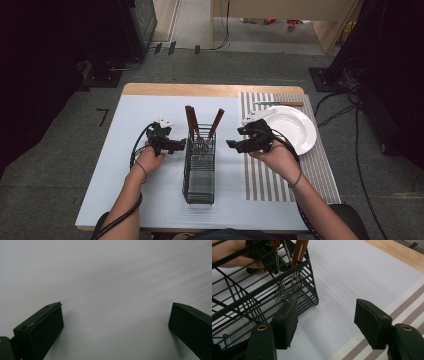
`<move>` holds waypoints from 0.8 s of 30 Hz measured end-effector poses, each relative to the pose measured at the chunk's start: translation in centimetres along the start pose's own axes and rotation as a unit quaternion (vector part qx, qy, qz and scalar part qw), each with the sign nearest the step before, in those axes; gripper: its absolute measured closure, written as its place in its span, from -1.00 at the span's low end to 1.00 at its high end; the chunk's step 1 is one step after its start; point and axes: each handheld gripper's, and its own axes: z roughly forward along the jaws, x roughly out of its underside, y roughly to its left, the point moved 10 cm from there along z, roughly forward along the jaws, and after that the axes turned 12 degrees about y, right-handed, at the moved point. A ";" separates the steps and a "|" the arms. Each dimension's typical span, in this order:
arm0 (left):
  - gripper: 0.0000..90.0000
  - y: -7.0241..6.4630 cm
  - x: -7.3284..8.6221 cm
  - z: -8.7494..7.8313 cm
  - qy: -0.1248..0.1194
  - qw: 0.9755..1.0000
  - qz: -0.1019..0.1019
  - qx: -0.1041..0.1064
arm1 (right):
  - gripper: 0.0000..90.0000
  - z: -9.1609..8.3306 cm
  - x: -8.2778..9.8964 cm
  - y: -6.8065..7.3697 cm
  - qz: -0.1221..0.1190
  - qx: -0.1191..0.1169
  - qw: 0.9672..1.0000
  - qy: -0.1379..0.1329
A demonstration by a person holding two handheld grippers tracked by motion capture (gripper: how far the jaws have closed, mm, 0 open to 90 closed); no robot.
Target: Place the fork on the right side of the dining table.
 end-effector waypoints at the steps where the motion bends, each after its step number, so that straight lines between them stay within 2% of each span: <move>1: -1.00 0.0 0.0 0.0 0.000 1.000 0.000 0.000 | -0.19 -0.1 -0.2 0.0 -0.002 -0.001 1.000 -0.001; 15: -1.00 0.0 0.0 0.0 0.000 1.000 0.000 0.000 | -0.12 -0.7 -2.0 0.2 -0.014 -0.012 1.000 -0.010; 24: -1.00 0.0 0.0 0.0 0.001 1.000 0.000 0.000 | -0.07 -1.0 -3.3 0.2 -0.009 -0.019 1.000 -0.021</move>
